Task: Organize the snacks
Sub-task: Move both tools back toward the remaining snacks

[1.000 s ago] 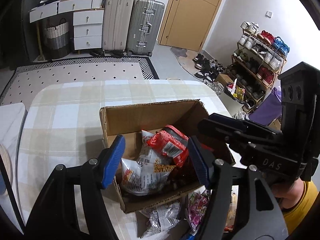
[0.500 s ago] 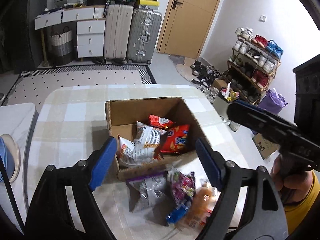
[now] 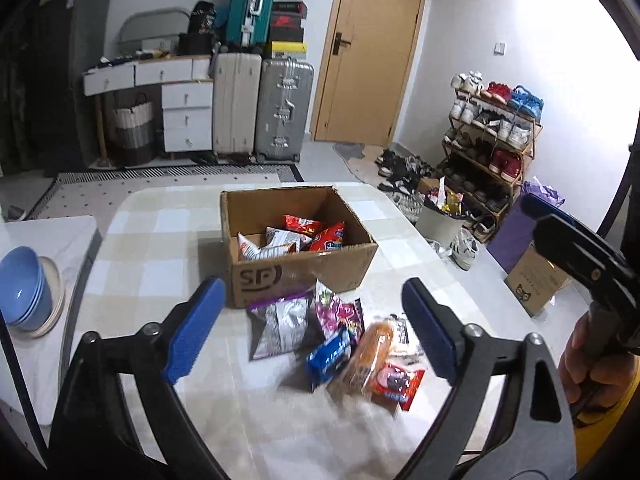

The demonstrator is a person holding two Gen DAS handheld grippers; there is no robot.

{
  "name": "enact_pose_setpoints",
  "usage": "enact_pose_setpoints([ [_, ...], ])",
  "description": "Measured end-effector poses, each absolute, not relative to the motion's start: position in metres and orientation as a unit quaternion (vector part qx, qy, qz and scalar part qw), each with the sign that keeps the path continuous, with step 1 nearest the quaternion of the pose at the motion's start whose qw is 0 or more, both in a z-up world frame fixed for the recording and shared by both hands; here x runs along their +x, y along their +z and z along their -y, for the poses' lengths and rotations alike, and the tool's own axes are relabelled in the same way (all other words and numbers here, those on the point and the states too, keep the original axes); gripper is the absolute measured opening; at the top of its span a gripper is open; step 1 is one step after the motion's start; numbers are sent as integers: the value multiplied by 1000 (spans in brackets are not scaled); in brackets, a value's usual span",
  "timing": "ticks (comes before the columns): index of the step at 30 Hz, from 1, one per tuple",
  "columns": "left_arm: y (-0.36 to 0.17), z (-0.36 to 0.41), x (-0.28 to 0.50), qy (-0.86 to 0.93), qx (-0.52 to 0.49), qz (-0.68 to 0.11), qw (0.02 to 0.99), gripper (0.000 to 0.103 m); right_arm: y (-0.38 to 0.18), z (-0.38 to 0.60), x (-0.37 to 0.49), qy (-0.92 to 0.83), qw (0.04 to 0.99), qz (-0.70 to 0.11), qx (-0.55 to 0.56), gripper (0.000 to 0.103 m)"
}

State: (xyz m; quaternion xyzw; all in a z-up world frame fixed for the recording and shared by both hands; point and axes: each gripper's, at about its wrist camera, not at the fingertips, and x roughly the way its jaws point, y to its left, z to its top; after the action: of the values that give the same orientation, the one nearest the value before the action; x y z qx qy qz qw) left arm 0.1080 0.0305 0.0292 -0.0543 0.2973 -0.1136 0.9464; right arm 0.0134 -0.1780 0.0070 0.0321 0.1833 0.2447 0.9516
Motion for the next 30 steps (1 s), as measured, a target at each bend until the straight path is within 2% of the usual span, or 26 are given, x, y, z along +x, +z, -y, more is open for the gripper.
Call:
enact_pose_setpoints([
  [1,28,-31,98,-105,-54,-290,950,103,4,181,7,239,953,-181,35,100],
  [5,24,-35,52,-63,-54,-259,962,102,-13,198,-25,227,954,-177,82,102],
  [11,7,-31,16,-43,-36,-264,963,103,-51,216,-39,212,952,-198,99,102],
  [17,-27,-29,24,-43,-37,-300,952,102,-93,224,-35,194,941,-252,120,102],
  [30,-94,-29,92,-54,-48,-353,933,102,-116,216,-18,202,933,-274,115,102],
])
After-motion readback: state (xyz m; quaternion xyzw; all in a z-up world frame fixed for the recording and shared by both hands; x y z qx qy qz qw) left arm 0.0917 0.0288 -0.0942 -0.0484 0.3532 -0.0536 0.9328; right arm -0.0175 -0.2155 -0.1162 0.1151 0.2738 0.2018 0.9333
